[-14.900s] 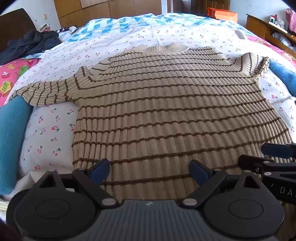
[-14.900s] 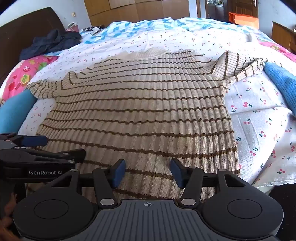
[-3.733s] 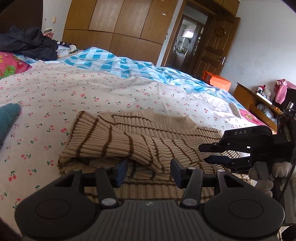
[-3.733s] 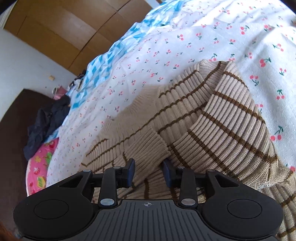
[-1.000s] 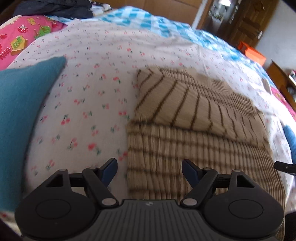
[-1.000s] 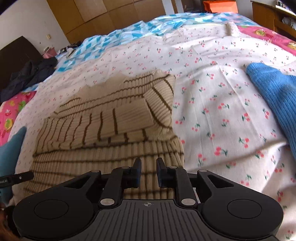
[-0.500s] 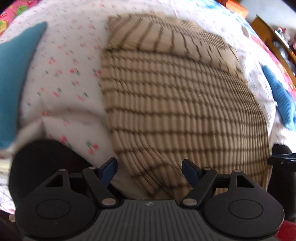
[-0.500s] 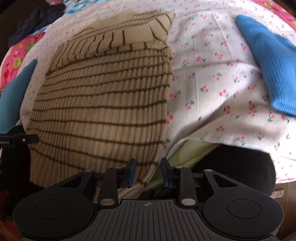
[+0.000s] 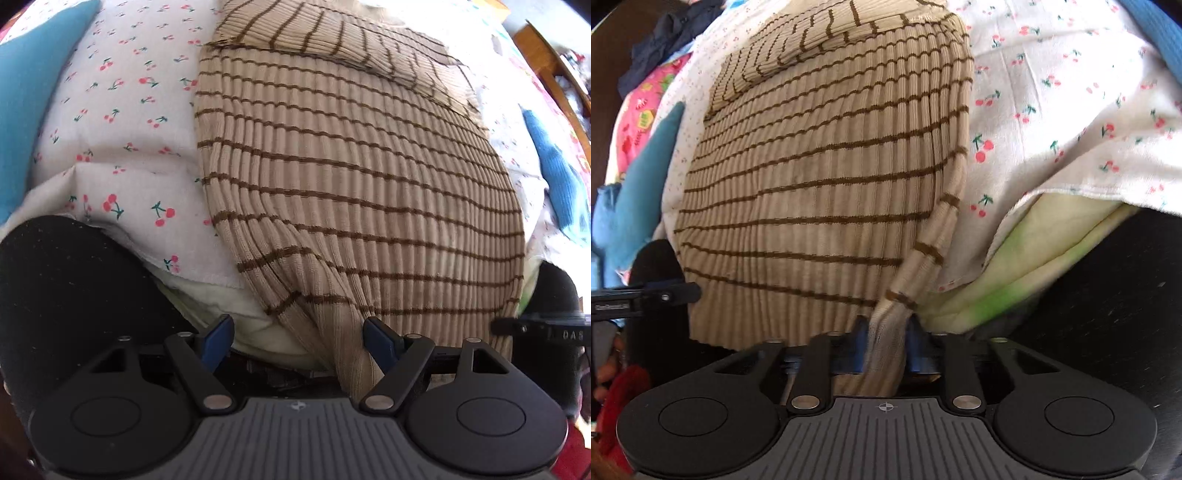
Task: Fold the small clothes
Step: 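Grasp the sweater hem with the left tool while the right tool grasps it too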
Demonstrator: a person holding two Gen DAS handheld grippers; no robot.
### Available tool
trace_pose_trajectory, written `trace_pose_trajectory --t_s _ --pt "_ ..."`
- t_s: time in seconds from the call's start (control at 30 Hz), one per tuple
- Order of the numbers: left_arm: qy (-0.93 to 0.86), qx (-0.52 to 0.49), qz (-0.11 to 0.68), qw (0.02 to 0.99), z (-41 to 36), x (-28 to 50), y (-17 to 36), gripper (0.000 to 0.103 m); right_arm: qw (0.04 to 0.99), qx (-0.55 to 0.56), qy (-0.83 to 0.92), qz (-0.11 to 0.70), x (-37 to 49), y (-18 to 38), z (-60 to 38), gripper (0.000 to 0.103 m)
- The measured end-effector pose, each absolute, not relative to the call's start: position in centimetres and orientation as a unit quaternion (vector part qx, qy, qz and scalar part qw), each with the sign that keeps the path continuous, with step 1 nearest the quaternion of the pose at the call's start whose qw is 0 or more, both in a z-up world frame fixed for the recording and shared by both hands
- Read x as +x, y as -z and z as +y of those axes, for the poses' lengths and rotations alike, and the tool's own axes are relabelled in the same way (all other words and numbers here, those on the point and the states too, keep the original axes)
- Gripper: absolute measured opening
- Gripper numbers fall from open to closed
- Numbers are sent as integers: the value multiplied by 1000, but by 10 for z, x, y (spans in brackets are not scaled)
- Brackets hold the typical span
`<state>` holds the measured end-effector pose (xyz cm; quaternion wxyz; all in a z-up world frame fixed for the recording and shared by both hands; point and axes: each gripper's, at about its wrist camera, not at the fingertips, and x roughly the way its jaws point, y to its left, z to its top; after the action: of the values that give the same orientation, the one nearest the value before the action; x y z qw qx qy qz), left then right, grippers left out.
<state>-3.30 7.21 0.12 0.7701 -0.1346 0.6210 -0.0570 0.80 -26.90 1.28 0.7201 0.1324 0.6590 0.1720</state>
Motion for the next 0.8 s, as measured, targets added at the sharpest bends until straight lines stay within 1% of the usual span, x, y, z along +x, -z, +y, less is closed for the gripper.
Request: trace_pose_trajectory --t_s 0.1,0.23,0.33,0.4,0.47,0.73,0.8 --pt "46 -148 610 777 73 -32 2 81 723 176 -169 647 8 -11 -277 12" --pt "53 -141 599 787 71 -34 2 79 729 220 -165 627 8 -14 -291 11" --pt "62 -139 593 791 73 -36 1 71 731 229 -168 620 10 -15 -293 11" --pt "67 -143 588 794 75 -37 0 64 732 228 -170 619 12 -15 -292 11" --pt "72 -145 583 796 77 -39 -2 60 731 226 -174 620 13 -14 -291 11" --pt "83 -118 581 801 84 -47 -11 59 733 217 -181 619 14 -11 -289 11" --pt "63 -115 581 803 86 -46 -13 57 733 217 -183 619 14 -10 -289 11"
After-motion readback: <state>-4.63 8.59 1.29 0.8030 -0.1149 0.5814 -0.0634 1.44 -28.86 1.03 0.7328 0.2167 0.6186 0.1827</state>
